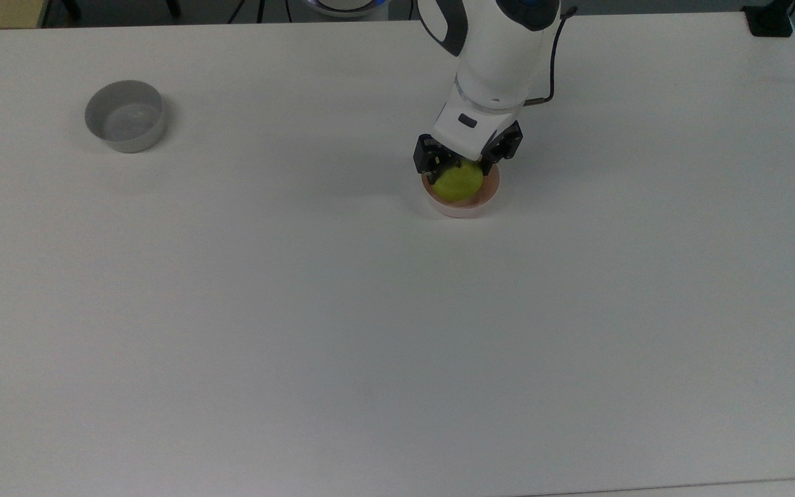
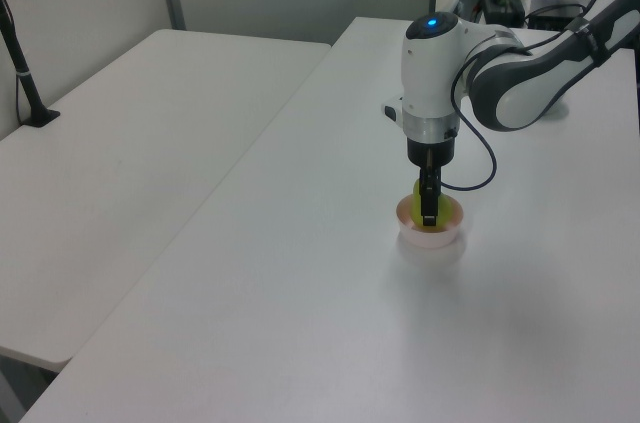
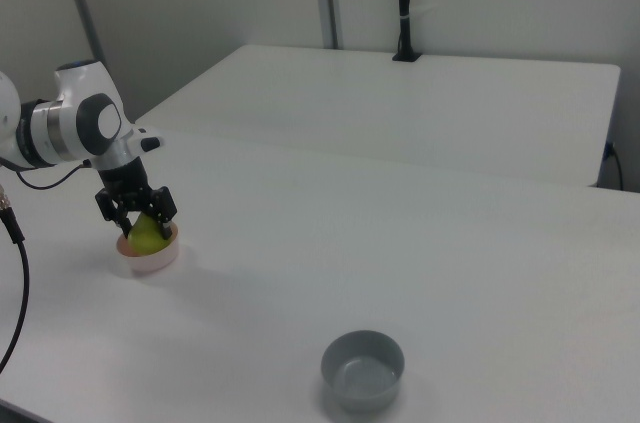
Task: Place the pear in the bowl
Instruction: 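Lower the pear into the pink bowl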
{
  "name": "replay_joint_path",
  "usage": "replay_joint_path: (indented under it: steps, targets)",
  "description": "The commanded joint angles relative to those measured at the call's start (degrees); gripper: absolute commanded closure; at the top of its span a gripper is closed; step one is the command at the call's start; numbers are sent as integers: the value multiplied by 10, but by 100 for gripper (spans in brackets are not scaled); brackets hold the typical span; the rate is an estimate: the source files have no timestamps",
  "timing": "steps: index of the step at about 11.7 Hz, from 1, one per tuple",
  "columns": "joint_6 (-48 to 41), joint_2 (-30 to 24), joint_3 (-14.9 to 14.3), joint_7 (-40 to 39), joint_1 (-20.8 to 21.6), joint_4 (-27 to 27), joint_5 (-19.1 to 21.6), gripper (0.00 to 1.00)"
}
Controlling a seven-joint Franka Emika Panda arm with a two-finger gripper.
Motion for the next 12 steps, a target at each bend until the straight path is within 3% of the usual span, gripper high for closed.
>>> replay_joint_path:
  steps: [1, 2, 8, 12]
  targets:
    - [13, -4, -2, 16, 5, -3, -12, 21]
    - [11, -4, -2, 17, 5, -3, -12, 0]
    - [4, -11, -2, 23, 5, -1, -12, 0]
    - [-103, -33, -2, 23, 5, 80, -4, 0]
